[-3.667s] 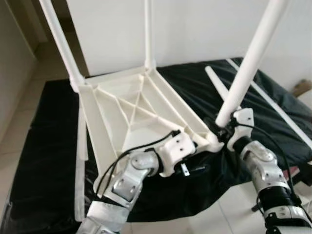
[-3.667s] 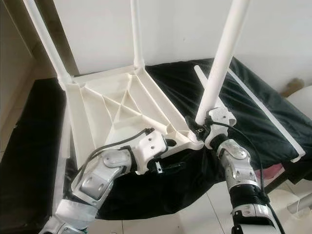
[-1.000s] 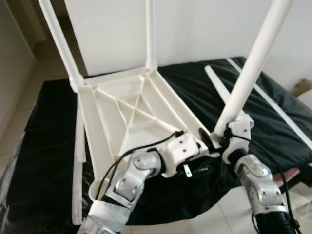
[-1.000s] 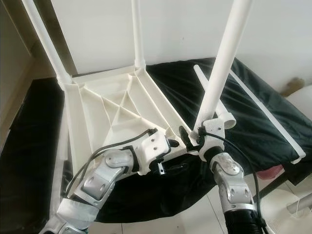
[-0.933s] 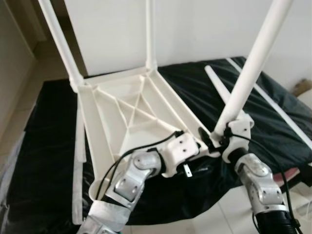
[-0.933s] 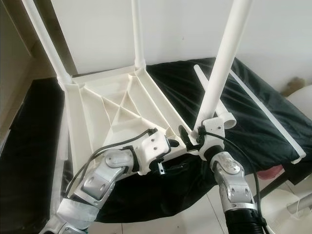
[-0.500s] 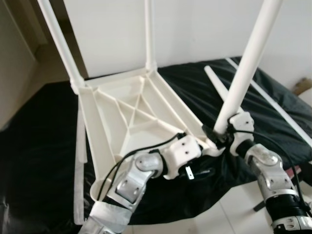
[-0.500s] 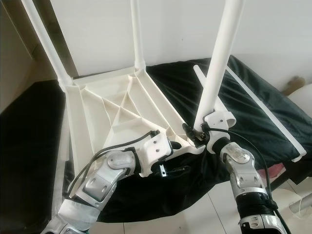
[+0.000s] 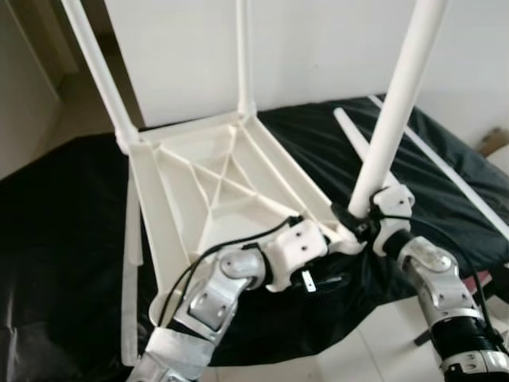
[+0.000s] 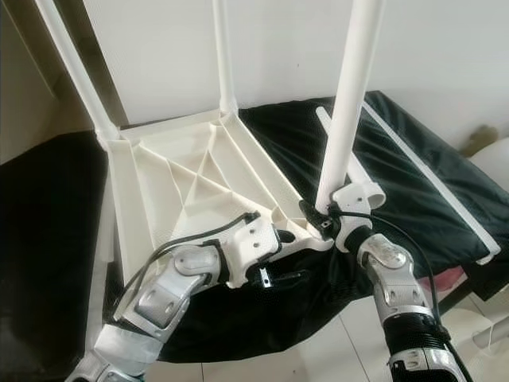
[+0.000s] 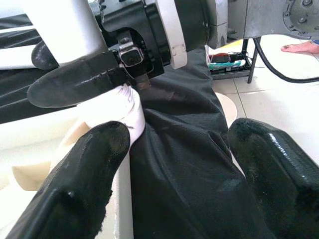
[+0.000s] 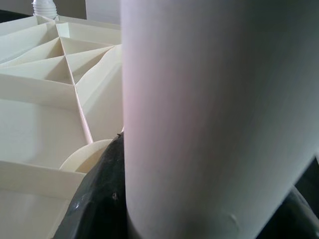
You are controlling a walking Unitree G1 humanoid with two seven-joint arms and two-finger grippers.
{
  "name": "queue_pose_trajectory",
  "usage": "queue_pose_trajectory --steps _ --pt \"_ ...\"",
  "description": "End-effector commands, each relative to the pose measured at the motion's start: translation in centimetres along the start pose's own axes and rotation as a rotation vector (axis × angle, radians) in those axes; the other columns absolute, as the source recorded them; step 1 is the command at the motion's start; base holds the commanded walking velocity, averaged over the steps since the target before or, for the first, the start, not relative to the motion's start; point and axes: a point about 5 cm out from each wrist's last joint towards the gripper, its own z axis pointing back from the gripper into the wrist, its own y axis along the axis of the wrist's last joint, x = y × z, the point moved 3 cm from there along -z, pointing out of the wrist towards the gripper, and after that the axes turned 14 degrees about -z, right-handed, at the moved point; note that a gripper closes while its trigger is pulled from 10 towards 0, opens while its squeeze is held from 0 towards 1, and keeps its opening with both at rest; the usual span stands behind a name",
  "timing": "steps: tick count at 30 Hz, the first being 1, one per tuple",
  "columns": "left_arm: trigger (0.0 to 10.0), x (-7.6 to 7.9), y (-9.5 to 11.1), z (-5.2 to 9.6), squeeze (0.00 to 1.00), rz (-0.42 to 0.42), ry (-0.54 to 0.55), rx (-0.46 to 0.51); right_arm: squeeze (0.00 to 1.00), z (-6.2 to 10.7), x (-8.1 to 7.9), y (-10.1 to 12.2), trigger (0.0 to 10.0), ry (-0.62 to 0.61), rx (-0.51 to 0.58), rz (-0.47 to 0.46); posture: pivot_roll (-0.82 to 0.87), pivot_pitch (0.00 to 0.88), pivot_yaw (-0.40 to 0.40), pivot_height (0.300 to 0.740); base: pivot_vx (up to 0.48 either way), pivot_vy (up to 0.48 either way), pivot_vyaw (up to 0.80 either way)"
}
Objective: Building children table
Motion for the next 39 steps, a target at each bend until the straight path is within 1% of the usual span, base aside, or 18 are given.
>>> queue_pose_trajectory --steps 1,3,5,8,17,20,22,23,25,27,28,30,31,32,33,34,37,39 --pt "10.0 -0.7 0.3 0.0 0.00 -0.022 0.052 -0.010 0.00 0.4 -0.2 -2.3 10.0 -0.019 -0.078 -0.029 -0.07 0.000 0.035 0.740 0.000 0.000 0.00" --pt "10.0 -0.7 0.3 0.0 0.00 -0.023 0.051 -0.009 0.00 0.5 -0.3 -2.4 10.0 -0.023 -0.074 -0.036 -0.07 0.000 0.038 0.740 0.000 0.000 0.00" --pt "10.0 -0.6 0.3 0.0 0.00 -0.024 0.047 -0.009 0.00 0.5 -0.7 -2.4 10.0 -0.058 -0.052 -0.065 -0.07 0.000 0.039 0.740 0.000 0.000 0.00" --pt "10.0 -0.6 0.3 -0.1 0.00 -0.022 0.046 -0.007 0.00 0.6 -1.0 -2.6 10.0 -0.096 -0.041 -0.084 -0.07 0.000 0.038 0.740 0.000 0.000 0.00" --pt "10.0 -0.5 0.3 -0.1 0.00 -0.020 0.044 -0.008 0.00 0.8 -1.5 -2.9 10.0 -0.204 -0.035 -0.109 -0.08 0.002 0.040 0.740 0.000 0.000 0.00" --pt "10.0 -0.4 0.2 -0.1 0.00 -0.017 0.042 -0.009 0.00 1.0 -2.4 -3.1 10.0 -0.290 -0.022 -0.118 -0.08 0.006 0.043 0.740 0.000 0.000 0.00" --pt "10.0 -0.4 0.2 -0.2 0.00 -0.015 0.039 -0.008 0.00 1.2 -2.3 -3.5 10.0 -0.392 -0.014 -0.144 -0.09 0.008 0.044 0.740 0.000 0.000 0.00" --pt "10.0 -0.4 0.2 -0.2 0.00 -0.015 0.039 -0.008 0.00 1.2 -2.3 -3.5 10.0 -0.392 -0.014 -0.144 -0.09 0.008 0.044 0.740 0.000 0.000 0.00" --pt "10.0 -0.4 0.2 -0.3 0.00 -0.015 0.039 -0.007 0.00 1.5 -2.2 -3.7 10.0 -0.491 -0.008 -0.168 -0.09 0.011 0.041 0.740 0.000 0.000 0.00" --pt "10.0 -0.4 0.2 -0.3 0.00 -0.015 0.039 -0.007 0.00 1.5 -2.2 -3.7 10.0 -0.491 -0.008 -0.168 -0.09 0.011 0.041 0.740 0.000 0.000 0.00" --pt "10.0 -0.4 0.2 -0.3 0.00 -0.013 0.042 -0.007 0.00 1.6 -2.2 -3.3 10.0 -0.583 0.020 -0.201 -0.08 0.013 0.037 0.740 0.000 0.000 0.00" --pt "10.0 -0.4 0.2 -0.3 0.00 -0.013 0.042 -0.007 0.00 1.6 -2.2 -3.3 10.0 -0.583 0.020 -0.201 -0.08 0.013 0.037 0.740 0.000 0.000 0.00" --pt "10.0 -0.5 0.2 -0.2 0.00 -0.012 0.045 -0.007 0.00 1.5 -2.3 -2.9 10.0 -0.617 0.038 -0.225 -0.08 0.014 0.036 0.740 0.000 0.000 0.00" --pt "10.0 -0.5 0.2 -0.2 0.00 -0.012 0.045 -0.007 0.00 1.5 -2.3 -2.9 10.0 -0.617 0.038 -0.225 -0.08 0.014 0.036 0.740 0.000 0.000 0.00" --pt "10.0 -0.5 0.1 -0.2 0.00 -0.012 0.049 -0.010 0.00 1.3 -2.5 -2.6 10.0 -0.647 0.058 -0.254 -0.08 0.014 0.036 0.740 0.000 0.000 0.00" --pt "10.0 -0.6 0.1 -0.1 0.00 -0.008 0.057 -0.012 0.00 0.8 -3.1 -2.1 10.0 -0.661 0.083 -0.283 -0.07 0.014 0.028 0.740 0.000 0.000 0.00" --pt "10.0 -0.6 0.0 -0.1 0.00 -0.005 0.062 -0.013 0.00 0.6 -3.4 -1.9 10.0 -0.669 0.098 -0.300 -0.07 0.014 0.028 0.740 0.000 0.000 0.00" --pt "10.0 -0.7 -0.2 0.1 0.00 -0.002 0.070 -0.021 0.00 0.4 -4.1 -1.5 10.0 -0.667 0.116 -0.319 -0.06 0.011 0.031 0.740 0.000 0.000 0.00"
